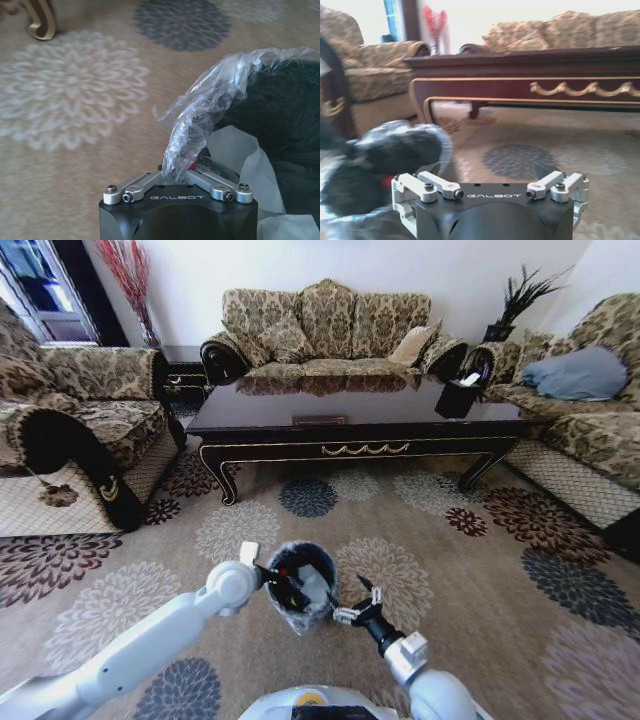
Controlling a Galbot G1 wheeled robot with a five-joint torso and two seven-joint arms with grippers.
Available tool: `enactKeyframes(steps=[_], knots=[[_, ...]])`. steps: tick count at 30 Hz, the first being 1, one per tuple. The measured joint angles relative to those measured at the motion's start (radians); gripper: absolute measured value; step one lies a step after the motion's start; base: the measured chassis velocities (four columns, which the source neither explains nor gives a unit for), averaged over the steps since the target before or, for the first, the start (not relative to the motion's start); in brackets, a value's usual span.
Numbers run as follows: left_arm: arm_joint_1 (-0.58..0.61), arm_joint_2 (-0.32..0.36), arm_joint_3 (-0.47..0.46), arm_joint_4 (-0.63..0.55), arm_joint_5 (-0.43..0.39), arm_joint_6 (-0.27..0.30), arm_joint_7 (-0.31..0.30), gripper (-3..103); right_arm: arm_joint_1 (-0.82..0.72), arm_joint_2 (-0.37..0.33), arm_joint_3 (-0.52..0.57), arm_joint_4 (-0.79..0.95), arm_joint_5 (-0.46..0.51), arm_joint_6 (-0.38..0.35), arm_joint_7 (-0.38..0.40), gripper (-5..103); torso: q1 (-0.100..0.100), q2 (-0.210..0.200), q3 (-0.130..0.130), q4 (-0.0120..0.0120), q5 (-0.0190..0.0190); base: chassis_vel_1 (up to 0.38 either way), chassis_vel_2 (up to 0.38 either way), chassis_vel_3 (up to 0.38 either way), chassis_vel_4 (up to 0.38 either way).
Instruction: Move to the front of the table and pick up the trash from the floor, then place it into the trash bin.
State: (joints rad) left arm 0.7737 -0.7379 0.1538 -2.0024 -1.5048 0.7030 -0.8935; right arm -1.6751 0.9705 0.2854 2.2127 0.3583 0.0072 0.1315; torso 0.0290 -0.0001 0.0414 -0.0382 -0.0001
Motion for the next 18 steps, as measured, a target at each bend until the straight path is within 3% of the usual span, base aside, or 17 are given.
enactKeyframes(steps=[9, 14, 18], knots=[[0.128, 0.067, -0.221, 0.045, -0.044, -0.052, -0.072, 0, -0.027, 0.004, 0.104, 0.013, 0.057, 0.001, 0.022, 100, 0.0, 0.0, 0.0, 0.0001, 0.0002, 0.0, 0.0, 0.0, 0.0], [0.154, 0.063, -0.249, 0.071, -0.087, -0.058, -0.101, 0, -0.04, 0.004, 0.1, 0.013, 0.042, 0.001, 0.023, 100, 0.0, 0.0, 0.0, 0.0001, 0.0, 0.0, 0.0, 0.0, 0.0], [0.168, 0.026, -0.249, 0.084, -0.156, -0.063, -0.203, 0, -0.065, 0.009, 0.094, 0.01, 0.014, 0.002, 0.024, 100, 0.0, 0.0, 0.0, -0.0002, -0.0001, 0.0, 0.0, 0.0, 0.0]])
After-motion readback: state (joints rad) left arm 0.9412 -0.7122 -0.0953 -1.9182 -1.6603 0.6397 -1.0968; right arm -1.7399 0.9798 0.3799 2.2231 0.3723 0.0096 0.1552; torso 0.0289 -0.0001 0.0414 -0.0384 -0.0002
